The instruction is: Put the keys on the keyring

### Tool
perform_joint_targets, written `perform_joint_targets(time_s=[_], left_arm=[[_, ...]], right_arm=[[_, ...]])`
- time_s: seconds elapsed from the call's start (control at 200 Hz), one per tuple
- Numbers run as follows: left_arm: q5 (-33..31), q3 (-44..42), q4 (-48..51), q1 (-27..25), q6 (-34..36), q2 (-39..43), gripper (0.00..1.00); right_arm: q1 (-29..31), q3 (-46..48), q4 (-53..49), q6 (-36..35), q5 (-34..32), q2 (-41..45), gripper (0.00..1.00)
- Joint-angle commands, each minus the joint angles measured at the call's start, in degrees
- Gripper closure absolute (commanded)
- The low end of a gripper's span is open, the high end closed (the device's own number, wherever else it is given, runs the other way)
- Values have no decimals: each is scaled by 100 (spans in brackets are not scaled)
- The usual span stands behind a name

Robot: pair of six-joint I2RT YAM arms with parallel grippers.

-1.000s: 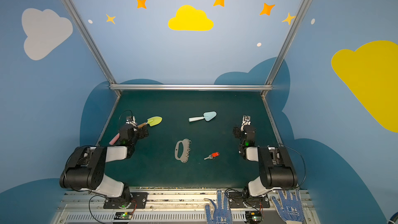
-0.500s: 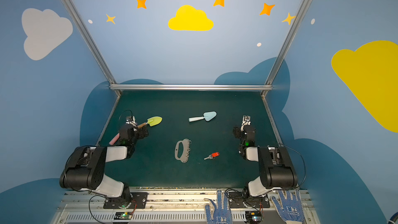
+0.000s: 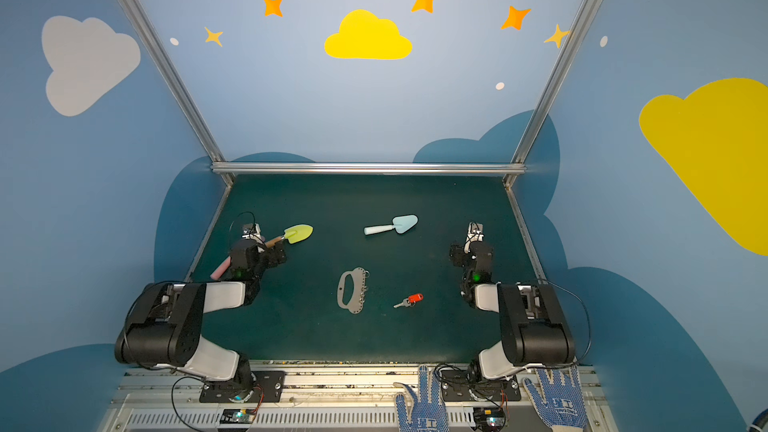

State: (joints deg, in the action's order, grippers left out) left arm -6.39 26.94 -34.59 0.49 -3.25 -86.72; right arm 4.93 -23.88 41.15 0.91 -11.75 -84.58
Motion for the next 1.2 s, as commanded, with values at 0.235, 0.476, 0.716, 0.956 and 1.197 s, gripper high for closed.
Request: perform_joint_targets(time_s=[0.235, 0.476, 0.716, 0.956, 1.197], left_arm=[[-585, 1653, 2932, 276, -3147, 962, 0], [2955, 2421, 3992, 151, -3461, 357, 28], [3168, 2524, 4767, -1192, -3500, 13, 47], [2933, 2197, 4476, -2534, -3805, -11, 49], [2845, 2155, 4192, -3137, -3916, -137, 49]], right_arm=[[-523, -1815, -4302, 3216, 1072, 1770, 7], [-519, -1904, -5116, 2934, 3240, 1995, 39], [-49, -1788, -6297, 2740, 3414, 2252, 46], [681, -1834, -7249, 2628, 3029, 1794, 58], [1606, -1497, -7041, 2972, 2808, 1408, 63]])
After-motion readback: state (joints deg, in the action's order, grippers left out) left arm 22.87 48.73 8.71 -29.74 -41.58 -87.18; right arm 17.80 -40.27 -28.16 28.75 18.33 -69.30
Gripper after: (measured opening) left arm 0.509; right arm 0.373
